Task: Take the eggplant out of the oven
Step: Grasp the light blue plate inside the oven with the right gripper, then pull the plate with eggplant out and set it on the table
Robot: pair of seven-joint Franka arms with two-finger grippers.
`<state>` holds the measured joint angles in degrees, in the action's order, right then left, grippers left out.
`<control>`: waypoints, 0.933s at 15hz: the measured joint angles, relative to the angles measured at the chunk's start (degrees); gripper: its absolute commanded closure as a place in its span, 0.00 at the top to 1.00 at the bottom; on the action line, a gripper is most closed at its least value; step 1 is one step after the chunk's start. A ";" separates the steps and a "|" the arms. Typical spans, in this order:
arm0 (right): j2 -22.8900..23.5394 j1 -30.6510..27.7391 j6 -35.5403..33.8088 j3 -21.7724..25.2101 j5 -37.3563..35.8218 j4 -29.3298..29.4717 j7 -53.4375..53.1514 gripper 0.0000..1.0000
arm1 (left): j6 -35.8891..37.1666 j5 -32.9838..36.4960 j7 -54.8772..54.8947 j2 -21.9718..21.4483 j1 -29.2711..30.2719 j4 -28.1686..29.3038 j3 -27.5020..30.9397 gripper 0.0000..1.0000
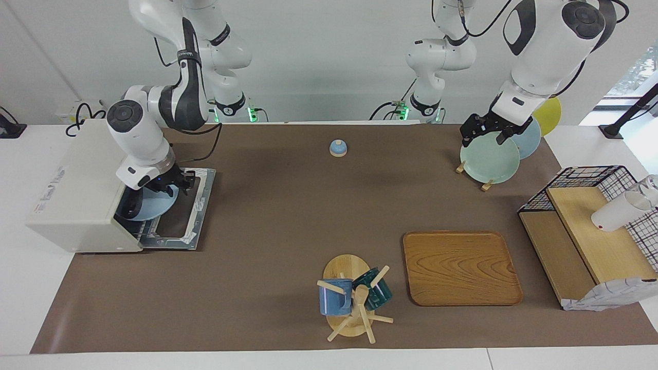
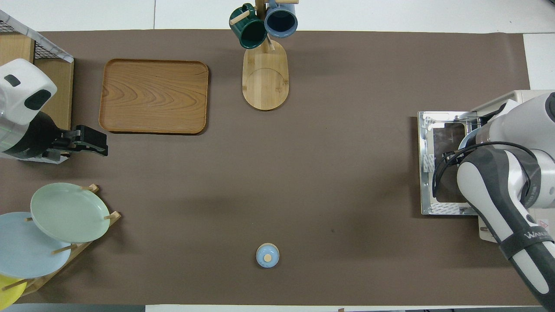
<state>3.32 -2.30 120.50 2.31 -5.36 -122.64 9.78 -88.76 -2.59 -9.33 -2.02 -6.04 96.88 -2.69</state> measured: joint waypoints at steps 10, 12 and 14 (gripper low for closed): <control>-1.77 10.71 -8.29 -0.79 -1.06 4.88 -0.50 0.00 | 0.00 0.00 0.00 0.00 0.00 0.00 0.00 1.00; -1.23 18.59 -8.99 -1.12 -3.28 6.78 -7.92 0.00 | 0.00 0.00 0.00 0.00 0.00 0.00 0.00 1.00; -0.24 26.87 -9.22 -1.33 -4.04 8.27 -17.80 0.00 | 0.00 0.00 0.00 0.00 0.00 0.00 0.00 1.00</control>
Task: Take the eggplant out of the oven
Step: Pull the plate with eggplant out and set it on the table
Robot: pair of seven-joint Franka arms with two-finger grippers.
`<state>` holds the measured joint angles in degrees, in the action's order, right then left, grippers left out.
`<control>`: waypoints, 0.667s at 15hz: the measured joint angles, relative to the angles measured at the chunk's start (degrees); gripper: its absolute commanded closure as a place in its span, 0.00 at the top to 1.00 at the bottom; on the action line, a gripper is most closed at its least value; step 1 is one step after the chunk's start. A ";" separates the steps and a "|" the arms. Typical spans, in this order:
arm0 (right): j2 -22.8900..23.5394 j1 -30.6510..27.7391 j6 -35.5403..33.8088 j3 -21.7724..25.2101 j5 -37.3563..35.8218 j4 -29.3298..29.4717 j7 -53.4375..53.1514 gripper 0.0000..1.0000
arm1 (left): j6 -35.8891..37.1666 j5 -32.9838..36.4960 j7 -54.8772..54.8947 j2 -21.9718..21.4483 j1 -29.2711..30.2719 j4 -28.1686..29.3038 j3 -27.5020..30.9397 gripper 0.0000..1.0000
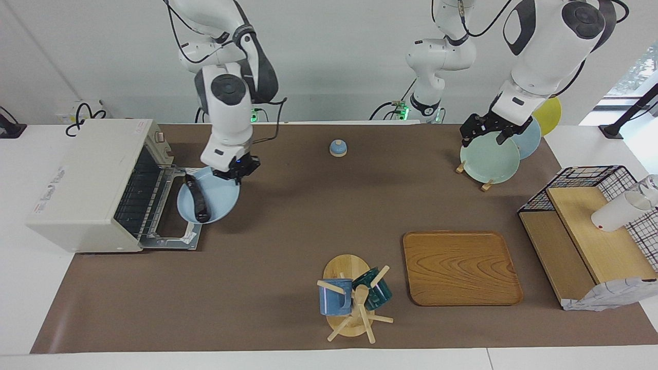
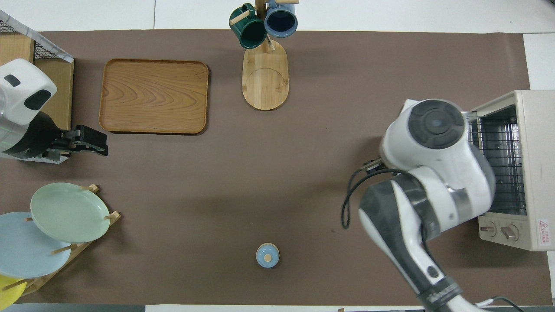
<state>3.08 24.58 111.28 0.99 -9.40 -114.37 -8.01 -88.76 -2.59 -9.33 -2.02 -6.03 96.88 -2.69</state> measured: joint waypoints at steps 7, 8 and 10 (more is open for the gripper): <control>20.41 17.14 -3.46 -0.25 -0.32 23.30 -26.67 0.00 | 0.00 0.00 0.00 0.00 0.00 0.00 0.00 1.00; 23.80 19.01 -1.41 -0.34 -0.32 25.78 -28.59 0.00 | 0.00 0.00 0.00 0.00 0.00 0.00 0.00 1.00; 28.73 22.61 1.95 -0.41 -0.32 28.18 -33.27 0.00 | 0.00 0.00 0.00 0.00 0.00 0.00 0.00 1.00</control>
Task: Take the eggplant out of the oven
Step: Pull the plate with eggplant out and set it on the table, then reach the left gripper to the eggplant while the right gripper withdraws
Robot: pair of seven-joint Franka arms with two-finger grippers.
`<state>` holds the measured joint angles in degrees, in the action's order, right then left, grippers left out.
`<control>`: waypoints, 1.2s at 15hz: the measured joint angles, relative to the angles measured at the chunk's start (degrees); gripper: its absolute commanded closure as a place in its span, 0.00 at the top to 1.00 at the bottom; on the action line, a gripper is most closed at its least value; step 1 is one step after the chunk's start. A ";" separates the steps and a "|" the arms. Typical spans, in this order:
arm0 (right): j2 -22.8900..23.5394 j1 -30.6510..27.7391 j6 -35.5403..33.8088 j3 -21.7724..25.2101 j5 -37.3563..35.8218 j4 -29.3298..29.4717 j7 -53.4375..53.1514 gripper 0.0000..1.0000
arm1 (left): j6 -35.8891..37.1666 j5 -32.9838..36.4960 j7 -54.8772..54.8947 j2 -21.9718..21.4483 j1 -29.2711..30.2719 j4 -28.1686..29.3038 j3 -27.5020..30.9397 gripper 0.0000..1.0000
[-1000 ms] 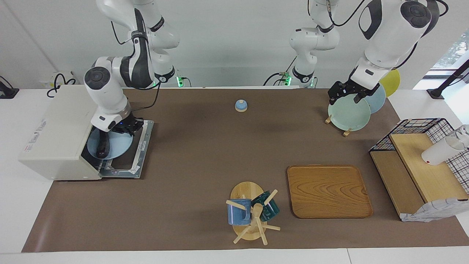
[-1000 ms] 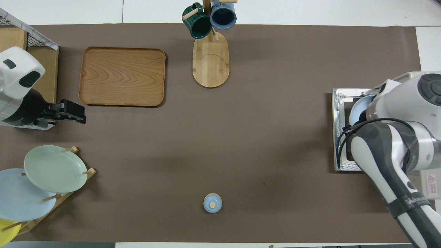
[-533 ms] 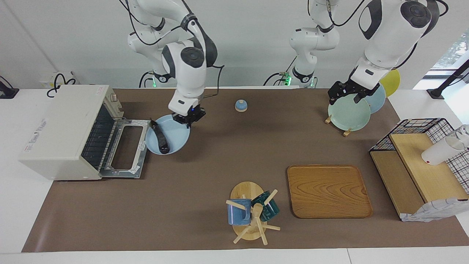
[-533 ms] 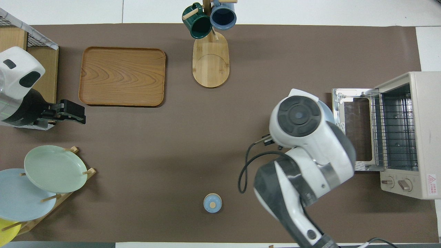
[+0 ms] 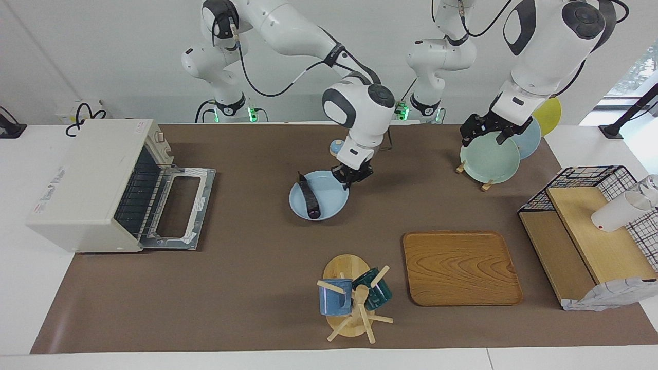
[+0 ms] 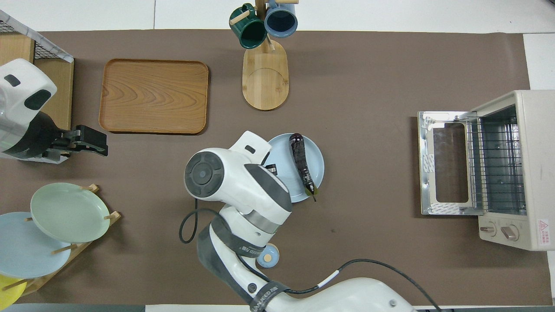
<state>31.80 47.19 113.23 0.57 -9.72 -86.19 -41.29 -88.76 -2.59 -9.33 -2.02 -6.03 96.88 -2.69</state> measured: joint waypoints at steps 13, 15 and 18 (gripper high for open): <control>-2.87 -2.93 -0.89 0.83 3.75 2.17 2.79 0.00 | 0.00 0.00 0.00 0.00 0.00 0.00 -0.06 1.00; -6.82 -7.42 -4.25 1.03 3.74 -0.50 9.44 0.00 | 0.00 0.00 0.00 0.00 0.00 0.00 -0.12 1.00; -15.96 -16.63 -4.82 1.32 1.99 -13.31 18.81 0.00 | 0.00 0.00 0.00 0.00 -0.04 0.00 -0.62 1.00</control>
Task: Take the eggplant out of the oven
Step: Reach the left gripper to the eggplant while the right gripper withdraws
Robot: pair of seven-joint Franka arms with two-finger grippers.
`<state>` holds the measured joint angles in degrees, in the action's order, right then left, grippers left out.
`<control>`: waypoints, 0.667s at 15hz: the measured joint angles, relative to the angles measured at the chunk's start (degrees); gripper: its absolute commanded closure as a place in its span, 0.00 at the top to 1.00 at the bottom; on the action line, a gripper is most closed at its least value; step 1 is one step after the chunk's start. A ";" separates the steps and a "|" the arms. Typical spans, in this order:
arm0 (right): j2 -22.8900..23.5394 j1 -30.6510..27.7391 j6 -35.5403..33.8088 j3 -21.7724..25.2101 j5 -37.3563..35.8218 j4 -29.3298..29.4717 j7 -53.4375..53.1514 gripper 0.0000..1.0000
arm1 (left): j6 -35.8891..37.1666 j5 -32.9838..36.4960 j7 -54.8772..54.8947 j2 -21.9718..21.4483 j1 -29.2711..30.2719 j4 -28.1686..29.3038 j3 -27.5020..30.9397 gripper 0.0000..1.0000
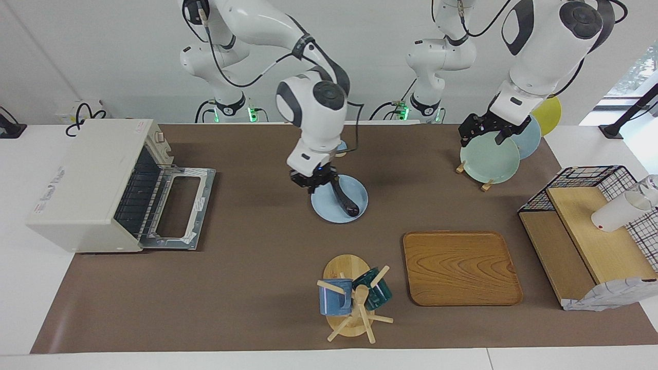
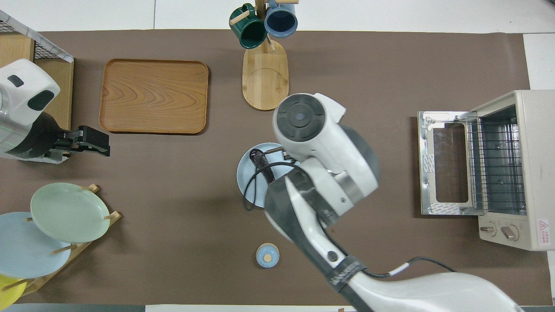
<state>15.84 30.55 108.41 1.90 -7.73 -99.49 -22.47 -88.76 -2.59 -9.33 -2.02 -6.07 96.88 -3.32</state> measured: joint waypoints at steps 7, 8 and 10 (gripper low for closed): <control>-7.26 -19.54 18.55 0.12 -10.17 -24.52 12.05 0.00 | -6.45 -0.68 -5.06 0.02 -3.93 3.25 -0.85 1.00; -7.25 -20.67 19.85 0.09 -10.40 -25.62 12.64 0.00 | -7.45 -1.59 -6.67 0.04 -5.37 4.16 -0.99 1.00; -7.20 -21.85 22.93 0.02 -10.71 -27.70 12.71 0.00 | -9.99 -4.19 -9.39 0.31 -7.86 5.59 -1.14 1.00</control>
<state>8.64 8.71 131.34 1.92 -18.44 -127.19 -9.76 -98.75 -6.78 -18.72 -1.71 -13.94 102.47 -4.46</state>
